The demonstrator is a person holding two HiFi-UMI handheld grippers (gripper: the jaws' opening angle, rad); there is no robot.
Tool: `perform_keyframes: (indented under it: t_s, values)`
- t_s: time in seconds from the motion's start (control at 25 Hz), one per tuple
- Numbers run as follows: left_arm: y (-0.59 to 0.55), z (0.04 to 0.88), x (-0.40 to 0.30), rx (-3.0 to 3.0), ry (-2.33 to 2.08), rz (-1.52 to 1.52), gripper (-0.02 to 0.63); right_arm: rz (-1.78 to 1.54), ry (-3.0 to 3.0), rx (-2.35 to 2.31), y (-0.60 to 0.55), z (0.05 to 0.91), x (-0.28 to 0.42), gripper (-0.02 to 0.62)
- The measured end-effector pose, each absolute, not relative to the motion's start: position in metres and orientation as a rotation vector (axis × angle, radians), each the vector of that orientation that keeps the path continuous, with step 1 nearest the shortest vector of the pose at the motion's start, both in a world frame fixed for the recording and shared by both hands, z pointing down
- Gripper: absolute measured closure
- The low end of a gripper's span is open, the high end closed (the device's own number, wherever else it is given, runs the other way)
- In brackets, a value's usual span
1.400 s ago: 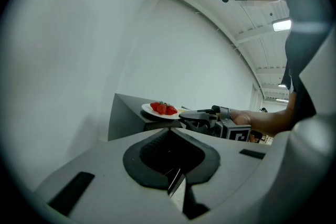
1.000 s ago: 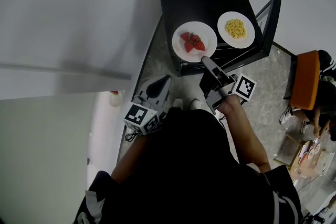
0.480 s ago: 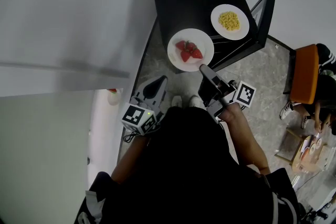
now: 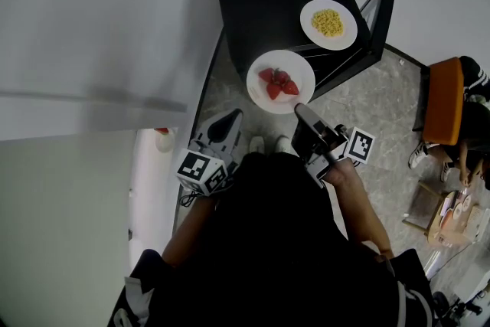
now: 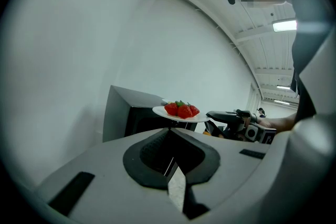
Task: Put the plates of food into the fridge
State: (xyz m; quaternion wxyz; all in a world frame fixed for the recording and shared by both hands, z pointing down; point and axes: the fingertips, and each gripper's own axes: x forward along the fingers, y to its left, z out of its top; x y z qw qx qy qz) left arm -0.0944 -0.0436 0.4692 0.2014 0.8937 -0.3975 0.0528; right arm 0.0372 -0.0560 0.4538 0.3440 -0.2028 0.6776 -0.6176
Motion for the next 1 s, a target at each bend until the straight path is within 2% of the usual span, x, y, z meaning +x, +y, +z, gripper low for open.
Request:
perform_keyframes:
  t_s: [0.4,1.0]
  values:
    - [-0.026,0.464,-0.087,2.499,-1.115,0.149,0.583,-1.632,1.747,-0.549,-0.028,0.474,0.043,0.554]
    - [-0.028,0.475,-0.099,2.459,-1.138,0.161,0.583,-1.678,1.698,-0.591,-0.047,0.525,0.045,0.554]
